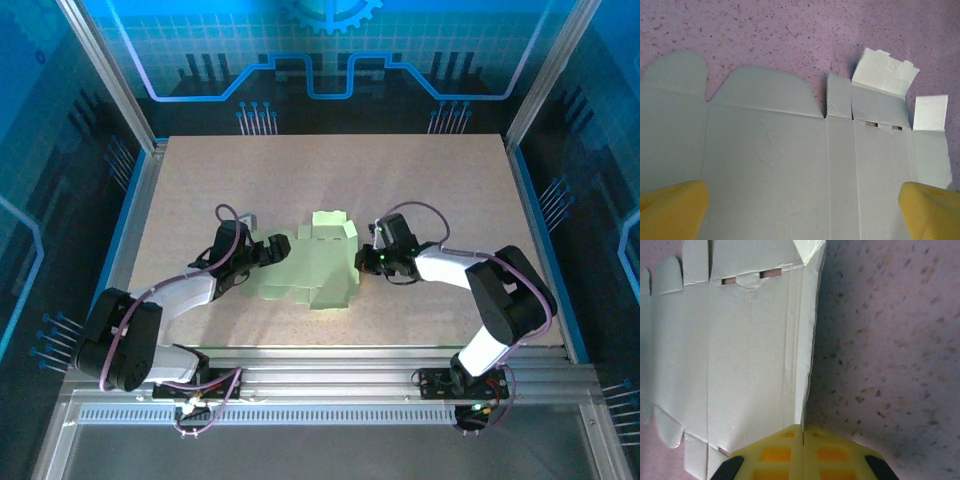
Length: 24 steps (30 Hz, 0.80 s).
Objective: Fold the paper box
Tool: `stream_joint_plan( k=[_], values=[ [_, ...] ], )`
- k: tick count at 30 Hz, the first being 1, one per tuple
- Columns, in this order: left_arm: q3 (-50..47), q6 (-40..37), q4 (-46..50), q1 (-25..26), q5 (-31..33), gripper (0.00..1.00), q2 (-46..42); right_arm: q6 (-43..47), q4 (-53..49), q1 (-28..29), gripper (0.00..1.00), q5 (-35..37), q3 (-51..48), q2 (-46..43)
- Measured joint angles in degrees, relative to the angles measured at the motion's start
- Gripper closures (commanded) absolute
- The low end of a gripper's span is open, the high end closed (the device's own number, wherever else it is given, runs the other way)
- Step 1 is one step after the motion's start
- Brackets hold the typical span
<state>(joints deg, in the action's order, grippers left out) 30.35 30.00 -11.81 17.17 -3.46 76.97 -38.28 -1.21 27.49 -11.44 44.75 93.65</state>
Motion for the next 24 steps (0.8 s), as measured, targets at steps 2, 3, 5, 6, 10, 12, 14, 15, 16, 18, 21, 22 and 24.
stream_joint_plan(
  k=[2,3,5,6,10,12,14,15,16,18,21,22,24],
  values=[
    [0.39,-0.83,1.2,0.42,0.0,0.01,-1.31,4.57,-7.85,0.0,1.0,3.04,4.76,0.0],
    [0.55,-1.29,1.4,0.57,0.0,0.02,-1.7,6.43,-10.43,0.0,1.0,4.17,6.62,0.0],
    [1.01,-1.92,1.73,0.76,0.0,0.03,-2.16,10.62,-16.7,0.0,1.0,7.23,10.97,0.0],
    [1.2,-2.14,1.73,0.92,0.0,0.04,-2.23,12.87,-19.45,0.0,1.0,9.07,12.76,0.0],
    [1.42,-3.13,2.32,1.97,-0.02,0.06,-2.05,19.82,-30.21,0.0,1.0,16.87,18.64,0.2],
    [1.46,-3.13,2.56,2.75,-0.04,0.08,-1.53,22.05,-33.4,0.0,1.0,20.17,20.37,0.31],
    [1.57,-3.06,2.56,3.67,-0.09,0.11,-0.31,23.89,-36.76,0.0,1.0,24.17,22.43,1.16],
    [1.68,-2.93,2.49,4.26,-0.28,0.12,0.66,24.59,-38.01,0.0,1.0,26.36,23.47,1.84],
    [1.75,-2.82,2.32,4.72,-0.5,0.12,1.57,25.24,-38.99,0.02,1.0,28.44,24.37,2.56],
    [1.77,-2.27,2.27,5.6,-0.94,0.12,3.17,25.99,-40.15,0.24,1.0,31.76,25.29,3.89],
    [1.81,-1.4,1.84,6.84,-1.03,0.12,4.96,26.56,-41.79,1.16,1.0,37.16,26.01,5.7],
    [1.9,-1.38,1.73,7.23,-1.05,0.12,5.51,26.67,-42.23,1.79,1.0,39.45,26.34,6.58],
    [2.34,-1.36,1.57,7.78,-1.16,0.11,6.34,26.84,-42.69,3.32,1.0,43.89,26.91,8.48]
  ],
)
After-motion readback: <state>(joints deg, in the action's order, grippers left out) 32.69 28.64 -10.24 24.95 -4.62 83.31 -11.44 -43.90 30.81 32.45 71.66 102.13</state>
